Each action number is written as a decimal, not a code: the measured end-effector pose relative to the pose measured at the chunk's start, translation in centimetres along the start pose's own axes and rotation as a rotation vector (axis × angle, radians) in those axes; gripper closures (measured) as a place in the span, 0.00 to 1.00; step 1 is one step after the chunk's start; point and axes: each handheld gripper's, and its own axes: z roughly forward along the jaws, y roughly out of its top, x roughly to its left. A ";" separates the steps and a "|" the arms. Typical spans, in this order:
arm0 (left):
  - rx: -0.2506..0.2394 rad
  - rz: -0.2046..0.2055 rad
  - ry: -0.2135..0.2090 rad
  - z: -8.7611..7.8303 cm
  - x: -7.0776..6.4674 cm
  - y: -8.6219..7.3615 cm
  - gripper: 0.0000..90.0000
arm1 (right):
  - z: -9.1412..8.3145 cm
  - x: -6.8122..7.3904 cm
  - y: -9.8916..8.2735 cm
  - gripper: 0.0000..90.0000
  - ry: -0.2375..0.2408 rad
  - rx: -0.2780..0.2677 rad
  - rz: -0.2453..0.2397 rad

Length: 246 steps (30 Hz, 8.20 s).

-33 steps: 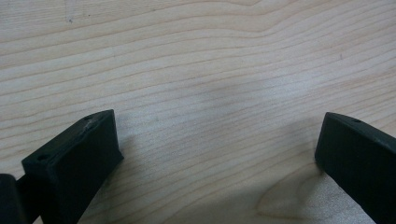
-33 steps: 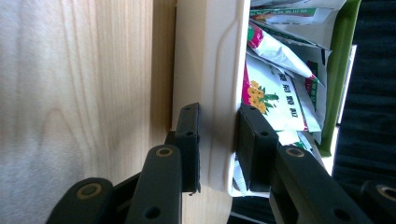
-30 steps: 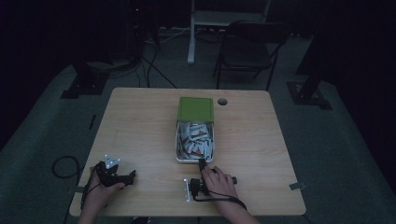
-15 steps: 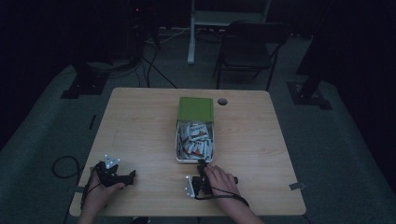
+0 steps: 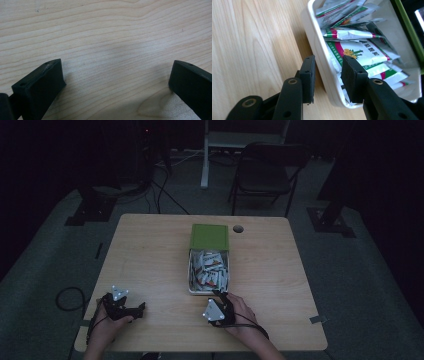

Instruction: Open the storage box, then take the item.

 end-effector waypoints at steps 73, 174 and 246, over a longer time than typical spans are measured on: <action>-0.001 -0.001 0.000 0.0 0.0 0.0 0.00 | -3.7 -6.6 -11.7 0.59 0.089 -0.106 0.643; -0.021 0.023 -0.022 -0.9 0.1 0.5 0.00 | -2.5 -7.5 -20.0 0.14 0.260 0.107 0.791; -0.183 0.332 -0.346 -2.5 -13.3 14.0 0.01 | -2.5 -7.6 -20.0 0.14 0.261 0.107 0.790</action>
